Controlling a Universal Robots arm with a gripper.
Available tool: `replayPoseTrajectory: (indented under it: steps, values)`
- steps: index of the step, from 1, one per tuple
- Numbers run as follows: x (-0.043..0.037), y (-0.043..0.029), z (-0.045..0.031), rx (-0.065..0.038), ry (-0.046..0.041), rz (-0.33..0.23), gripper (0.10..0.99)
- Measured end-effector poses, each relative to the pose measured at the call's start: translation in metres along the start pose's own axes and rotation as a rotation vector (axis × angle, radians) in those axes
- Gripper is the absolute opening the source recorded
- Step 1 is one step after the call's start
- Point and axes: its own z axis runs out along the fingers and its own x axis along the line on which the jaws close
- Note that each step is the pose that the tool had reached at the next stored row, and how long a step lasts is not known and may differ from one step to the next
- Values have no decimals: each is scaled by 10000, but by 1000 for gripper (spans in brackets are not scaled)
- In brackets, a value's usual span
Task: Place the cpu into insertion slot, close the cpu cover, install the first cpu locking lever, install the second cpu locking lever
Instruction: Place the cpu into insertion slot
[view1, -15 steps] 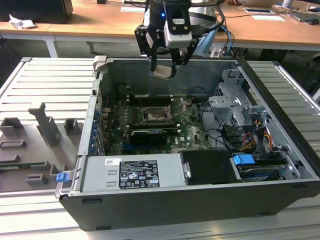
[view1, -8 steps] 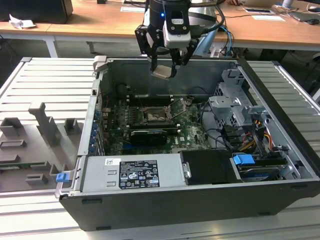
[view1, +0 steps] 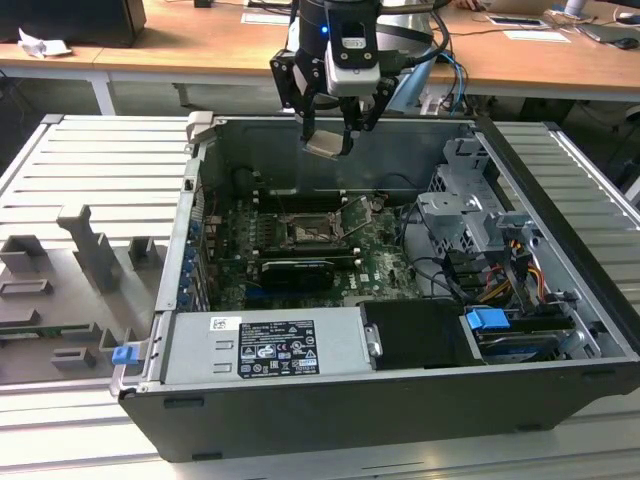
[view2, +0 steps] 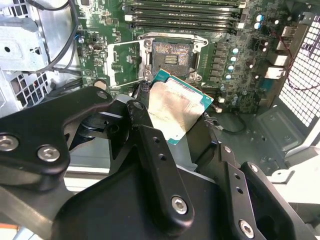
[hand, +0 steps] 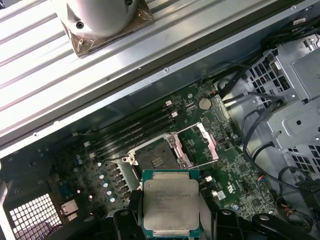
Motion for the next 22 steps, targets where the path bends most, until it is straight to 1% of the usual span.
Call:
replayPoseTrajectory:
  steps: [22]
  values:
    - [5, -3, 0, -8, -38, 422, 541]
